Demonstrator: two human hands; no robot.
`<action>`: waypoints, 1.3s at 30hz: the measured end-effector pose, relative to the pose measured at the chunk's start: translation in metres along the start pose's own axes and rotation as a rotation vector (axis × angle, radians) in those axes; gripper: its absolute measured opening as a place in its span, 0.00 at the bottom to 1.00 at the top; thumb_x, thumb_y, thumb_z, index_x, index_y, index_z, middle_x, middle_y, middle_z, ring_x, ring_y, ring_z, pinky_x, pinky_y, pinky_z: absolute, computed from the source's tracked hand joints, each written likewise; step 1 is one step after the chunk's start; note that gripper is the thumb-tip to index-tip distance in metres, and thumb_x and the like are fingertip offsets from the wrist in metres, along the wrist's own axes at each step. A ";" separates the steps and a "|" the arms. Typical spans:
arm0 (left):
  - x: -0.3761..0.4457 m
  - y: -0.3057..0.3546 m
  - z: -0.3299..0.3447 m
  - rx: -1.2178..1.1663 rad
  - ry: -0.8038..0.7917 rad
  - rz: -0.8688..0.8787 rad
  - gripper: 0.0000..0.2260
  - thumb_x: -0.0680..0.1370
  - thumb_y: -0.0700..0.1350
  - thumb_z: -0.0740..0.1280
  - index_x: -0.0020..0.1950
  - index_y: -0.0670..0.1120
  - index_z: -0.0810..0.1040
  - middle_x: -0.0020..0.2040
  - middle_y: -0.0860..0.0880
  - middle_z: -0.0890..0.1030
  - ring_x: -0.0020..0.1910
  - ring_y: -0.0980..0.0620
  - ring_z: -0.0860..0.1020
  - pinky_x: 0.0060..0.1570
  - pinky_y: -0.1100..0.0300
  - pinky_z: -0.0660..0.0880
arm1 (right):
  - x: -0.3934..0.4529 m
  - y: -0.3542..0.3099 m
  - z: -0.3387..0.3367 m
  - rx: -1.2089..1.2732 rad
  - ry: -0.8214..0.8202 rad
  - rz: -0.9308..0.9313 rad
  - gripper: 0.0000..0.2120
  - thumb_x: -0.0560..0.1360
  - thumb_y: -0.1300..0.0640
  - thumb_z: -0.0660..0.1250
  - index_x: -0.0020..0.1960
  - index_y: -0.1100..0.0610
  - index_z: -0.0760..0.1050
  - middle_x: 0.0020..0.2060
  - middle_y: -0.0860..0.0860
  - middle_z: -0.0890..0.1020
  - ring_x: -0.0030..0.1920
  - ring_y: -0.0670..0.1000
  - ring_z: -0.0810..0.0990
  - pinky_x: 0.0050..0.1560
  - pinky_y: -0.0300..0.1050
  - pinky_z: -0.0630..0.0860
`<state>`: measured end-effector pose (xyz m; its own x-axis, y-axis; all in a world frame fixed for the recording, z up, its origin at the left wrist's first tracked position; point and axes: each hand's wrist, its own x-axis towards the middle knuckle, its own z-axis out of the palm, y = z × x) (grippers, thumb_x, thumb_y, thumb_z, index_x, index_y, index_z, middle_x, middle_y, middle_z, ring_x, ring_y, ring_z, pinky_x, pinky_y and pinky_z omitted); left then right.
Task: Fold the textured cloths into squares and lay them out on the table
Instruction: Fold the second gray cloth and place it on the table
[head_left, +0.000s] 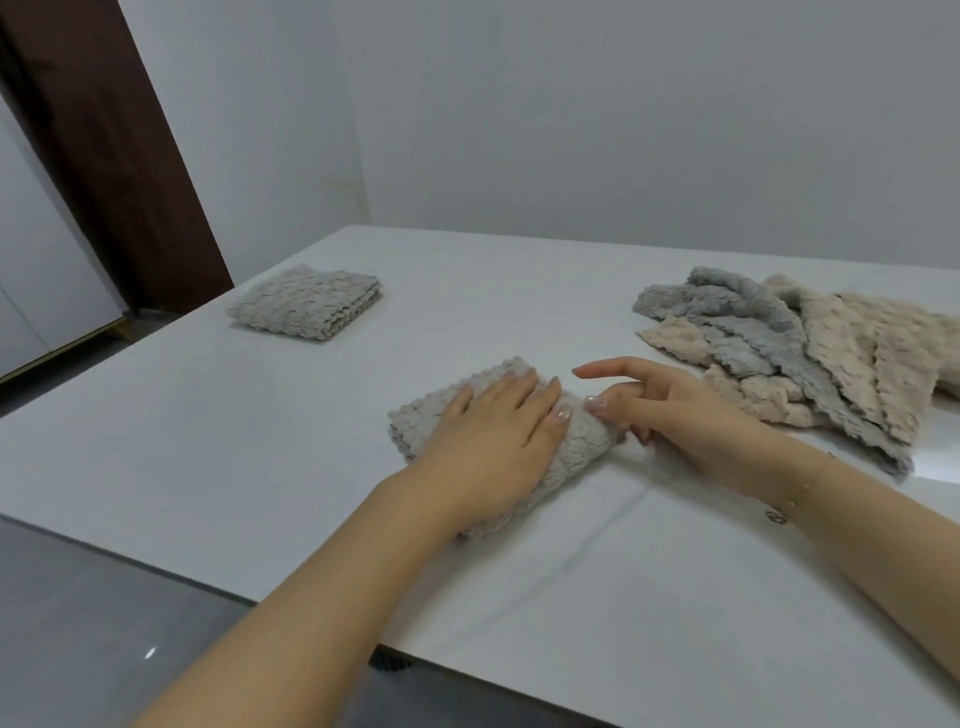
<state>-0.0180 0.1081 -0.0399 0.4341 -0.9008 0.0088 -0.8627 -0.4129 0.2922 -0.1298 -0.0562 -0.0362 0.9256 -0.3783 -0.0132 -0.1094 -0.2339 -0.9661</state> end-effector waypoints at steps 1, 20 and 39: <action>0.001 -0.002 0.004 0.019 -0.028 -0.008 0.23 0.82 0.57 0.41 0.78 0.56 0.46 0.79 0.56 0.45 0.76 0.59 0.41 0.75 0.52 0.38 | -0.001 0.000 0.000 -0.021 -0.019 0.006 0.15 0.73 0.58 0.70 0.60 0.52 0.77 0.35 0.49 0.81 0.34 0.46 0.74 0.31 0.33 0.68; 0.010 -0.010 0.000 -0.003 -0.190 -0.055 0.30 0.79 0.64 0.45 0.78 0.53 0.44 0.78 0.55 0.44 0.77 0.57 0.43 0.75 0.52 0.41 | -0.012 0.018 0.005 -0.366 0.174 -0.143 0.12 0.69 0.53 0.74 0.51 0.51 0.79 0.33 0.45 0.79 0.29 0.42 0.70 0.34 0.32 0.67; 0.021 -0.045 0.001 -0.219 0.351 -0.165 0.27 0.77 0.64 0.57 0.70 0.50 0.69 0.65 0.51 0.75 0.65 0.50 0.71 0.65 0.52 0.66 | -0.021 0.017 0.018 -0.517 0.173 -0.430 0.12 0.73 0.46 0.63 0.48 0.50 0.82 0.44 0.43 0.82 0.48 0.46 0.78 0.50 0.40 0.73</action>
<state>0.0299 0.1078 -0.0539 0.6557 -0.7094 0.2583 -0.7156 -0.4749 0.5122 -0.1446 -0.0363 -0.0571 0.8591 -0.2835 0.4262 0.0558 -0.7758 -0.6285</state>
